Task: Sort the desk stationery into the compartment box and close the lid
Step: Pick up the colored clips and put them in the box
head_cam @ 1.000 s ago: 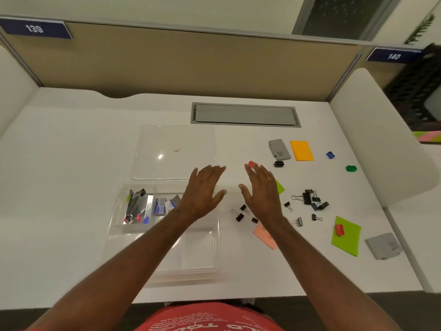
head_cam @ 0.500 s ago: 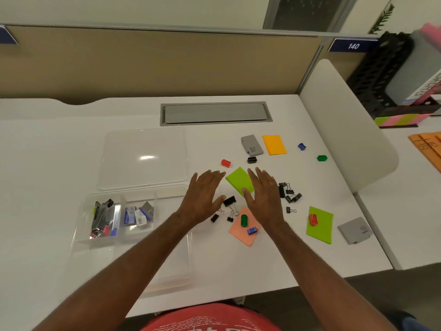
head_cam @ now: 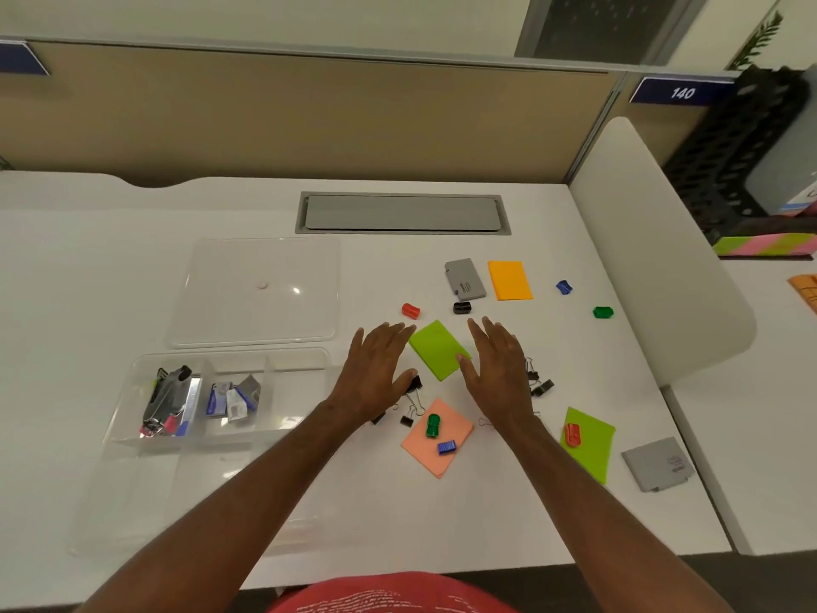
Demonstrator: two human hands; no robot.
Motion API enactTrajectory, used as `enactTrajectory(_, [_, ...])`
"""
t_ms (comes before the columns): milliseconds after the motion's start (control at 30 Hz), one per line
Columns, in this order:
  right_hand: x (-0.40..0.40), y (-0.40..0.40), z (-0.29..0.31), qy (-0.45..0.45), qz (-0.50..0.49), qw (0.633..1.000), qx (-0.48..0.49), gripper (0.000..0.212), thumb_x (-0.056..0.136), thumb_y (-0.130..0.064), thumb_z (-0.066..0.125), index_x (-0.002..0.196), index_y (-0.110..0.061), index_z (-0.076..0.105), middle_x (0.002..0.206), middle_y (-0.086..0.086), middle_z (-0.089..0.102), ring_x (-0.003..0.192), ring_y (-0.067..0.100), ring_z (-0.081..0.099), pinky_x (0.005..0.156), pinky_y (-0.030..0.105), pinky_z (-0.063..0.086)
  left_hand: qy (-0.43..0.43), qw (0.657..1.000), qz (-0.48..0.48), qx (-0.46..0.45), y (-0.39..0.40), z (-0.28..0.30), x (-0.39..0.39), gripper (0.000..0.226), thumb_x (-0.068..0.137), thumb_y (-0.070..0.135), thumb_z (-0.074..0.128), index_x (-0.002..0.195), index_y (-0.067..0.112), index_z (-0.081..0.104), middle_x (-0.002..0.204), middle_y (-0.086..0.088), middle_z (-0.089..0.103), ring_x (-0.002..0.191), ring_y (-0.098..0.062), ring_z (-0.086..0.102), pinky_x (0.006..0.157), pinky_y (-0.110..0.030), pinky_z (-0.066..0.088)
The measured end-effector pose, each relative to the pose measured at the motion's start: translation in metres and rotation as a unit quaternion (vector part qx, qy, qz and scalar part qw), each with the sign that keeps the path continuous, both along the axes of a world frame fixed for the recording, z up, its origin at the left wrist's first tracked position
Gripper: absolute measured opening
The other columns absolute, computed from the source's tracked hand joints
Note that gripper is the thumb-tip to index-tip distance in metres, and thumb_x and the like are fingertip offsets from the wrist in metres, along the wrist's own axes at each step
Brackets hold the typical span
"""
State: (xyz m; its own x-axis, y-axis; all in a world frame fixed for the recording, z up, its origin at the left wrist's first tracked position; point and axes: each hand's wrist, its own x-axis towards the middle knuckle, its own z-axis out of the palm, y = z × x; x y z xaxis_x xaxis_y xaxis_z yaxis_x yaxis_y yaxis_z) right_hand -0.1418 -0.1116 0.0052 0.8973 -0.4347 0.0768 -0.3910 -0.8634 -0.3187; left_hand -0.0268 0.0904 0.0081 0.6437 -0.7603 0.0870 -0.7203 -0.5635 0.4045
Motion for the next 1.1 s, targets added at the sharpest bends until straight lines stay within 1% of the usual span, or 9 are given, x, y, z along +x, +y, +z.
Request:
enactTrajectory(200, [0.019,-0.026,-0.008,0.018,0.024,0.999,0.016,0.061,0.103,-0.043,0.041,0.157,-0.020,0.024,0.164,0.008,0.021,0.152,0.024,0.016,0.124,0.041,0.013,-0.017,1.000,0.016,0.019,-0.021,0.000,0.010,0.067,0.098,0.042,0.051,0.155,0.019,0.025,0.159,-0.004,0.034,0.148,-0.025,0.027,0.122,-0.051,0.013])
enactTrajectory(333, [0.035,-0.039,-0.013,0.015,0.036,0.999,0.033,0.060,0.102,-0.040,0.044,0.156,-0.021,0.026,0.163,0.008,0.024,0.151,0.025,0.020,0.124,0.040,0.016,-0.029,0.998,0.024,0.049,-0.039,0.001,0.025,0.066,0.099,0.043,0.048,0.156,0.021,0.024,0.160,0.000,0.029,0.148,-0.023,0.024,0.122,-0.051,0.013])
enactTrajectory(400, [0.044,-0.045,-0.014,0.004,0.040,0.998,0.048,0.057,0.101,-0.036,0.049,0.154,-0.020,0.033,0.161,0.008,0.029,0.149,0.026,0.025,0.122,0.040,0.020,-0.031,0.997,0.030,0.069,-0.049,-0.001,0.033,0.064,0.100,0.041,0.046,0.156,0.020,0.024,0.160,-0.002,0.030,0.149,-0.023,0.023,0.122,-0.051,0.013])
enactTrajectory(533, [0.061,-0.056,-0.017,-0.045,0.064,0.995,0.057,0.048,0.095,-0.022,0.060,0.142,-0.013,0.052,0.148,0.010,0.049,0.138,0.028,0.043,0.114,0.043,0.035,-0.032,0.993,0.049,0.099,-0.068,-0.007,0.049,0.063,0.098,0.034,0.051,0.155,0.019,0.027,0.159,-0.004,0.032,0.148,-0.026,0.024,0.122,-0.052,0.012])
enactTrajectory(700, [0.078,-0.067,-0.028,-0.069,0.068,0.993,0.061,0.046,0.089,-0.015,0.066,0.135,-0.013,0.059,0.135,0.009,0.059,0.127,0.029,0.052,0.105,0.043,0.045,-0.042,0.987,0.071,0.139,-0.081,-0.014,0.069,0.062,0.094,0.031,0.057,0.151,0.019,0.034,0.156,-0.007,0.036,0.146,-0.029,0.028,0.119,-0.056,0.017])
enactTrajectory(833, [0.085,-0.074,-0.036,-0.085,0.068,0.992,0.065,0.047,0.084,-0.011,0.072,0.130,-0.013,0.061,0.125,0.009,0.064,0.118,0.030,0.057,0.098,0.042,0.050,-0.041,0.985,0.071,0.154,-0.086,-0.021,0.079,0.056,0.094,0.034,0.059,0.146,0.020,0.043,0.156,-0.008,0.037,0.146,-0.029,0.029,0.119,-0.056,0.016])
enactTrajectory(900, [0.087,-0.076,-0.039,-0.077,0.067,0.993,0.063,0.048,0.083,-0.012,0.072,0.130,-0.014,0.061,0.122,0.009,0.064,0.115,0.030,0.057,0.096,0.042,0.051,-0.038,0.984,0.069,0.160,-0.087,-0.024,0.082,0.053,0.093,0.037,0.061,0.141,0.020,0.049,0.155,-0.008,0.039,0.145,-0.030,0.030,0.119,-0.055,0.016])
enactTrajectory(967, [0.089,-0.078,-0.041,-0.063,0.060,0.995,0.055,0.048,0.084,-0.013,0.073,0.130,-0.012,0.061,0.119,0.010,0.064,0.112,0.030,0.057,0.092,0.042,0.053,-0.040,0.984,0.067,0.163,-0.088,-0.027,0.083,0.046,0.091,0.036,0.064,0.133,0.018,0.056,0.151,-0.009,0.043,0.143,-0.030,0.034,0.118,-0.055,0.018])
enactTrajectory(1100, [0.089,-0.085,-0.043,-0.053,0.054,0.997,0.030,0.037,0.085,-0.016,0.074,0.121,-0.009,0.067,0.113,0.013,0.064,0.104,0.034,0.059,0.084,0.042,0.053,-0.055,0.982,0.072,0.165,-0.091,-0.031,0.081,0.032,0.091,0.031,0.064,0.119,0.015,0.063,0.144,-0.008,0.052,0.136,-0.029,0.043,0.116,-0.054,0.025])
